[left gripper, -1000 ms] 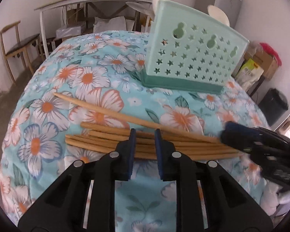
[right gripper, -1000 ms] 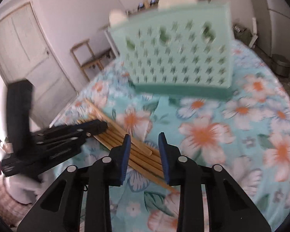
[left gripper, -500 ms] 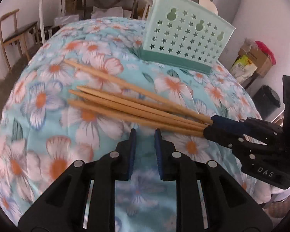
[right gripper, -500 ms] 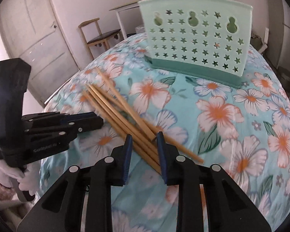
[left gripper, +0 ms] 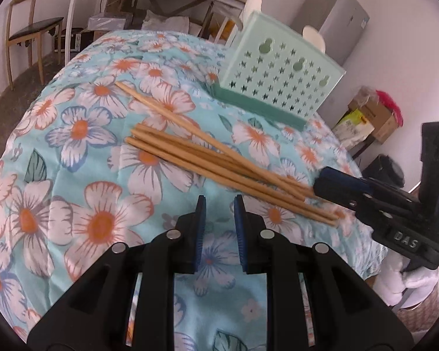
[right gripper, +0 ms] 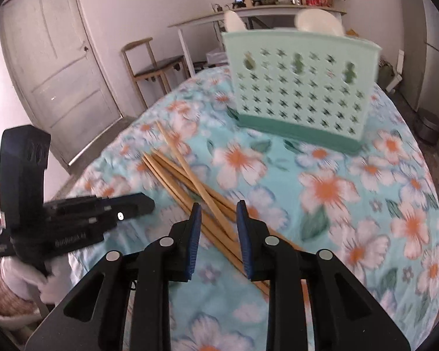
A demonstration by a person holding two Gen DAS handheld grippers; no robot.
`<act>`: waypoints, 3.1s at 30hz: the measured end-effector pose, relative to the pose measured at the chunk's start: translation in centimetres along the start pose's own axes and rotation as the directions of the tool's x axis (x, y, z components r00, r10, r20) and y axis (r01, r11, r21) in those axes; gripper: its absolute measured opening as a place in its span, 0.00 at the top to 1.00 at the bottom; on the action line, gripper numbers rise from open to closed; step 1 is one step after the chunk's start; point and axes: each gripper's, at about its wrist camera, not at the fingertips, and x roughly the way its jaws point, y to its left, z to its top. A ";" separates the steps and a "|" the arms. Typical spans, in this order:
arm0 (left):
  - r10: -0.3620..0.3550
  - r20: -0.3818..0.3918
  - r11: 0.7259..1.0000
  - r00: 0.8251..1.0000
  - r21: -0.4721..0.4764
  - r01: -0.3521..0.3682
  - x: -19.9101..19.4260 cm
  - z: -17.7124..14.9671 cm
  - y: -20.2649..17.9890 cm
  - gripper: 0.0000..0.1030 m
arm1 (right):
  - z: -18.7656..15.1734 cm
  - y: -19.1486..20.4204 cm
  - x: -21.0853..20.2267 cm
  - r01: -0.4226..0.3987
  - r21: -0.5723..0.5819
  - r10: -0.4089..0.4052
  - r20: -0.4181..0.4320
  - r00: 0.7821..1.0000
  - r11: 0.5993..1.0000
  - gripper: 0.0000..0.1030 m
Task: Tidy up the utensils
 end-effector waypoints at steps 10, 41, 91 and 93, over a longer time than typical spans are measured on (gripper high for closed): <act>-0.050 0.085 0.995 0.995 -0.085 0.057 -2.0 0.4 1.8 0.82 | -1.0 1.6 3.6 -0.102 -0.006 0.100 -0.127 0.987 0.995 0.82; -0.176 0.089 0.797 0.980 -0.572 0.195 2.4 1.5 8.9 0.89 | -1.9 -2.4 2.2 -0.198 0.136 0.211 -0.087 0.974 0.971 0.83; -0.125 0.045 0.752 0.991 -0.648 0.124 1.2 -0.4 8.2 0.86 | -5.6 -8.8 -3.4 -0.229 0.333 0.238 0.013 0.971 0.915 0.06; -0.122 0.045 0.751 0.991 -0.649 0.122 1.3 -0.4 8.2 0.87 | -5.6 -8.8 -3.4 -0.222 0.331 0.233 0.007 0.972 0.917 0.06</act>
